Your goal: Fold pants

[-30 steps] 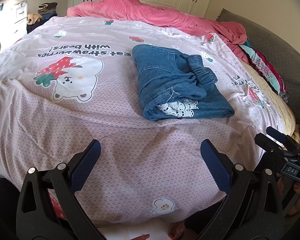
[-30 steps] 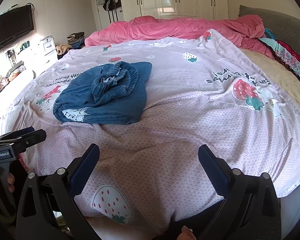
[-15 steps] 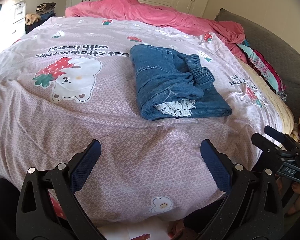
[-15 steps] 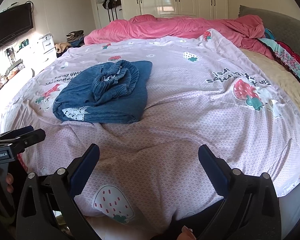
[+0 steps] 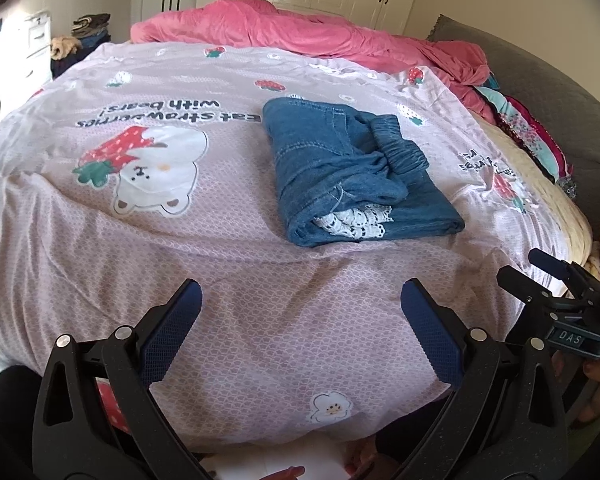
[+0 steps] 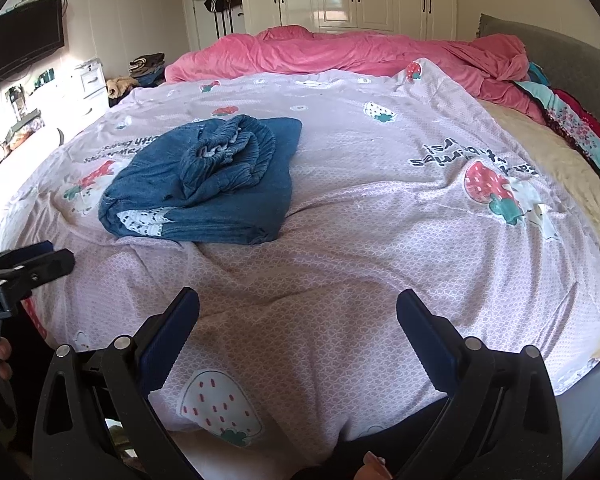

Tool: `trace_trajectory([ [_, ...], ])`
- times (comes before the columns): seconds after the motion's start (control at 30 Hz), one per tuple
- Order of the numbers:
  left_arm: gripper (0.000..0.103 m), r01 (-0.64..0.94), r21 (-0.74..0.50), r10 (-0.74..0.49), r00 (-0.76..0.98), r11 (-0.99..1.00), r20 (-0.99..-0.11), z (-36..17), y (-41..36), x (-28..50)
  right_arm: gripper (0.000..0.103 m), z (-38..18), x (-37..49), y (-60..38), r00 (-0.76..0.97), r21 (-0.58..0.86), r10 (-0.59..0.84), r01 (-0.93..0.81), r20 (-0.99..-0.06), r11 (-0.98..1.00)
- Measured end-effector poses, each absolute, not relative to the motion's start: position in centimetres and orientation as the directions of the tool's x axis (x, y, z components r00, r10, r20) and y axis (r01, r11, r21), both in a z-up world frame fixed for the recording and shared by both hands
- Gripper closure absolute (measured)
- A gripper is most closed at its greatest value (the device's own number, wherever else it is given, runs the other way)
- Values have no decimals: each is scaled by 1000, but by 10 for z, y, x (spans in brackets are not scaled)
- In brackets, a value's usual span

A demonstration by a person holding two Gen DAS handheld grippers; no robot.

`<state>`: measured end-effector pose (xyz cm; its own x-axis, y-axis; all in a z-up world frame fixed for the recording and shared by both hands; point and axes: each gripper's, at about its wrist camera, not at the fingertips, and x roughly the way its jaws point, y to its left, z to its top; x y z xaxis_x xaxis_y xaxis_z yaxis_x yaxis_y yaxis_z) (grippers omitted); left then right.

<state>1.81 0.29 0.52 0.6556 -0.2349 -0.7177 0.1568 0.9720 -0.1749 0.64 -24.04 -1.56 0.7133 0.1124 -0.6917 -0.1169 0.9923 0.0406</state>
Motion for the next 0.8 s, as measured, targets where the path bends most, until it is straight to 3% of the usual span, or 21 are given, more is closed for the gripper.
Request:
trace_trajectory([
  [0.33, 9, 62, -83, -103, 665, 995, -740, 8, 17, 30, 4, -17, 30, -255, 699, 28, 89, -98, -709, 995],
  [0.43, 9, 32, -107, -101, 667, 994, -738, 14, 38, 42, 4, -12, 40, -268, 709, 21, 66, -71, -703, 997],
  [0.53, 9, -55, -78, -24, 649, 995, -760, 19, 76, 70, 4, -1, 60, -301, 721, 43, 38, -12, -692, 999],
  [0.8, 9, -348, 94, 277, 526, 933, -804, 0, 211, 185, 4, -5, 169, -471, 630, -62, -278, 342, -725, 938],
])
